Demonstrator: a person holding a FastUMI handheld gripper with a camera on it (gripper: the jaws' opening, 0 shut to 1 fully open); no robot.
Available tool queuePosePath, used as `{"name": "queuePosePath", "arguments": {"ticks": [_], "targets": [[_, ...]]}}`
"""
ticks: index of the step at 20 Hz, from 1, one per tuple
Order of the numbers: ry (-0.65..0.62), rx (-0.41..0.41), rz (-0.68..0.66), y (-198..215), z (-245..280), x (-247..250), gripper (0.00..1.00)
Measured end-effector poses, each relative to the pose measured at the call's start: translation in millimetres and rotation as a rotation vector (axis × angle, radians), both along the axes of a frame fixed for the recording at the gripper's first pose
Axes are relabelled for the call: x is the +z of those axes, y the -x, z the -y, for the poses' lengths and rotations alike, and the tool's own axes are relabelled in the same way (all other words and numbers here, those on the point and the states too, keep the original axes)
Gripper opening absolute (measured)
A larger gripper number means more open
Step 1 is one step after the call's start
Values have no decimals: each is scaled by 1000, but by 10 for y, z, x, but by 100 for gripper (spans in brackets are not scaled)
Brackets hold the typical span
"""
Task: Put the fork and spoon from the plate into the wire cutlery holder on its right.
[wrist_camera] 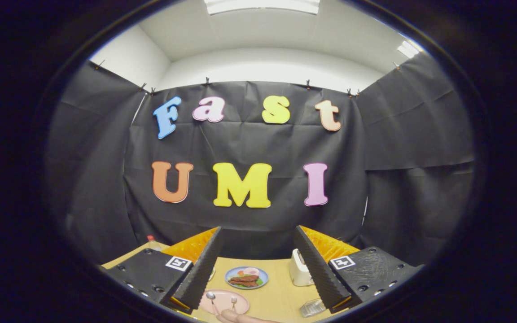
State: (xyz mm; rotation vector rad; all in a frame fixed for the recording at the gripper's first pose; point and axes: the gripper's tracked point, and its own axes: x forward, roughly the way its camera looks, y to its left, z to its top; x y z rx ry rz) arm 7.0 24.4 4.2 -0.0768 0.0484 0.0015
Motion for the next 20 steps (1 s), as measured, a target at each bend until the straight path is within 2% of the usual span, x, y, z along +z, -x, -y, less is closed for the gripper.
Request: {"name": "queuePosePath", "arguments": {"ticks": [11, 20], "targets": [[17, 22, -80, -258, -149, -370, 97], [52, 23, -318, -635, -242, -1632, 97]]}}
